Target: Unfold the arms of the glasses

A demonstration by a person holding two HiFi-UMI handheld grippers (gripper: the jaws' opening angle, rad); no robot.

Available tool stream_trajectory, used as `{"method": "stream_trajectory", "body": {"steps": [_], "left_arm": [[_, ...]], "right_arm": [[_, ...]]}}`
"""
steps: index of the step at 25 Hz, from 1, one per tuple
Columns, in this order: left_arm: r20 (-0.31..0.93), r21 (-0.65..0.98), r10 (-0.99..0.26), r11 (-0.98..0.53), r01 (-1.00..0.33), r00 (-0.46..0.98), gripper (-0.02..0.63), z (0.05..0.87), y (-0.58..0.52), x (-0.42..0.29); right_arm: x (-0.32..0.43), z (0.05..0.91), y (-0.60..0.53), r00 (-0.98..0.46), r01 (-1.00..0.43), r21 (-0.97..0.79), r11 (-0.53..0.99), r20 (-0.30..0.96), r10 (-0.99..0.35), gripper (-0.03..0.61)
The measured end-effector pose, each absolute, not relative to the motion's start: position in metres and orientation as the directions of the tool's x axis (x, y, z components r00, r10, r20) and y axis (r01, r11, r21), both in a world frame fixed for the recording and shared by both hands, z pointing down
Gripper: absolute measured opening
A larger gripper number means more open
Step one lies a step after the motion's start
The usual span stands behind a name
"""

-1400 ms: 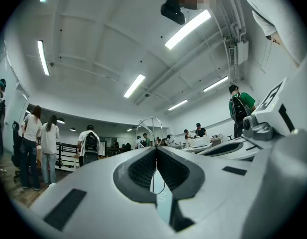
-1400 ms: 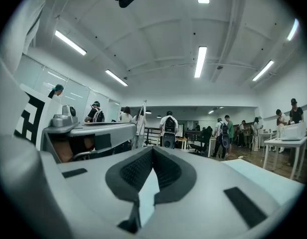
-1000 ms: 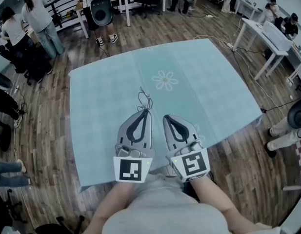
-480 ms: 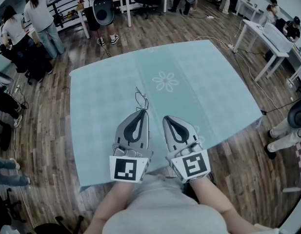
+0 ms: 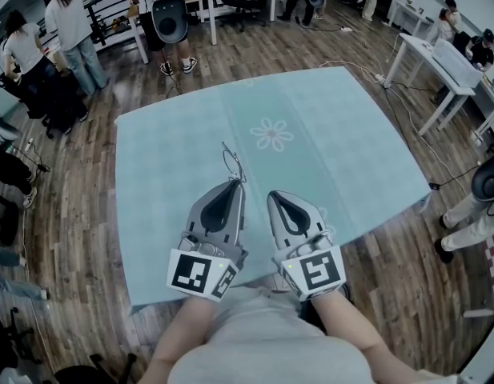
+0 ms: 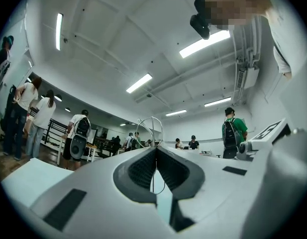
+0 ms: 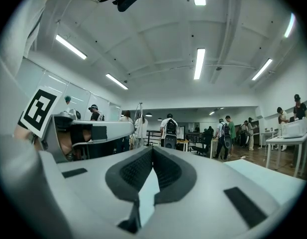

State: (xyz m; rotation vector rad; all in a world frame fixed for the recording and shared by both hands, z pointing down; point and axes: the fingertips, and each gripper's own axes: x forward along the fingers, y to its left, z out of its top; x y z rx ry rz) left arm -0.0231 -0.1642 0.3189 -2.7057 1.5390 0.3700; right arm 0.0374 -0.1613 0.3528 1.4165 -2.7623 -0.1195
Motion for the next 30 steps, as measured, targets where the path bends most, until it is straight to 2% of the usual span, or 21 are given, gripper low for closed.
{"method": "stream_trajectory", "body": {"steps": [17,25,30], "left_arm": [[-0.304,0.441,-0.806,-0.592,-0.674,0.508,0.011,0.314,-0.166,-0.050],[-0.276,0.505,-0.822,-0.564,-0.653,0.498,0.011,0.317,-0.157,-0.058],[-0.255,0.601,-0.848,-0.516,-0.610,0.465,0.011,0.324,-0.154,-0.067]], "right_arm": [[0.031,0.354,-0.162,-0.606,-0.793,0.084,0.603,-0.009,-0.796,0.008],[0.028,0.344,-0.162,-0.676,-0.731,0.107,0.674,0.013,-0.736,0.008],[0.029,0.340,-0.167,-0.688,-0.720,0.103,0.686,0.022,-0.726,0.008]]}}
